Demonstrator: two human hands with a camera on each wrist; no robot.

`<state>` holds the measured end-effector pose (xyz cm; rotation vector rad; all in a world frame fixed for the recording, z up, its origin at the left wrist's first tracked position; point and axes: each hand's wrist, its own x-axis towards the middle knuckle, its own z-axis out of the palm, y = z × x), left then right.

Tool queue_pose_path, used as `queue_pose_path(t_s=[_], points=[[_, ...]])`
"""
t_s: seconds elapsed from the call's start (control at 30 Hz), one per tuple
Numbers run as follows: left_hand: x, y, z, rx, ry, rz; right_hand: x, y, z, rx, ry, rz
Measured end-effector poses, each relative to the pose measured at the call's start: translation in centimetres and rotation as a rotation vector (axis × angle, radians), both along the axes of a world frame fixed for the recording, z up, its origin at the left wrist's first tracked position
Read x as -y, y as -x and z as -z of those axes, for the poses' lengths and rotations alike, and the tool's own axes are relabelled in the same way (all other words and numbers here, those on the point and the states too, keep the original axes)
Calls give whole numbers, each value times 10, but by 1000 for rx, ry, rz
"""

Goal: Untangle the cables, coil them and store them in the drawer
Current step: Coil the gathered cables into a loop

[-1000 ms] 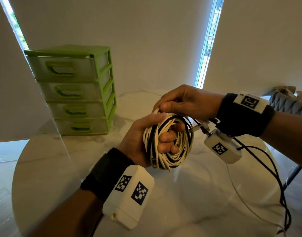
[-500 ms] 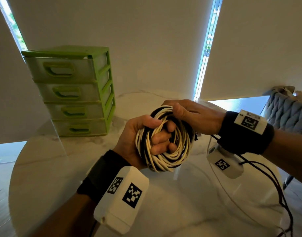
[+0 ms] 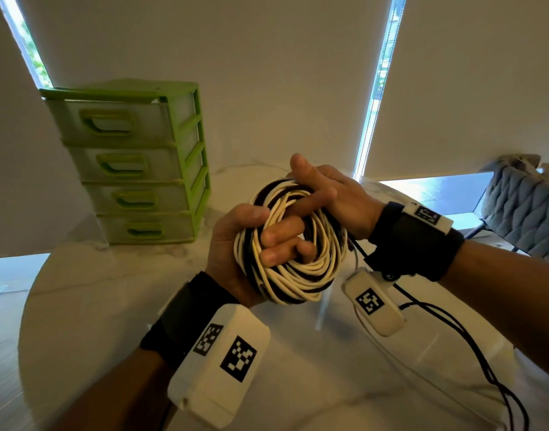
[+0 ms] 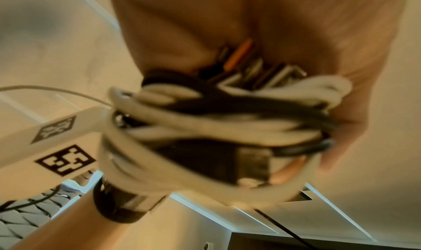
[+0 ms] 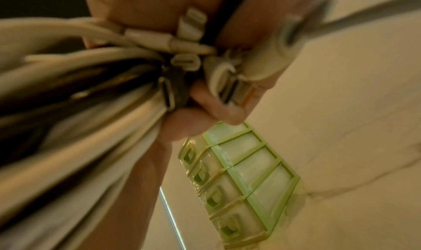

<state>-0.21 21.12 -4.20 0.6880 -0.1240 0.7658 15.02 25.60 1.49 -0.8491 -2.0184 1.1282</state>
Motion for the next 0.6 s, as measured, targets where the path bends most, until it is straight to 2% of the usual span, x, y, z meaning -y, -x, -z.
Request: queue_pose_path(t_s=[0.17, 0.37, 0.5, 0.6], points=[[2, 0, -5, 20, -11, -63, -6, 1, 0, 32, 54, 99], [-9, 13, -4, 136, 140, -91, -2, -8, 16, -25, 348, 50], [-9, 11, -1, 96, 159, -186, 5, 6, 30, -221, 452, 158], [-12, 12, -4, 89, 158, -261, 12, 14, 36, -294, 502, 241]])
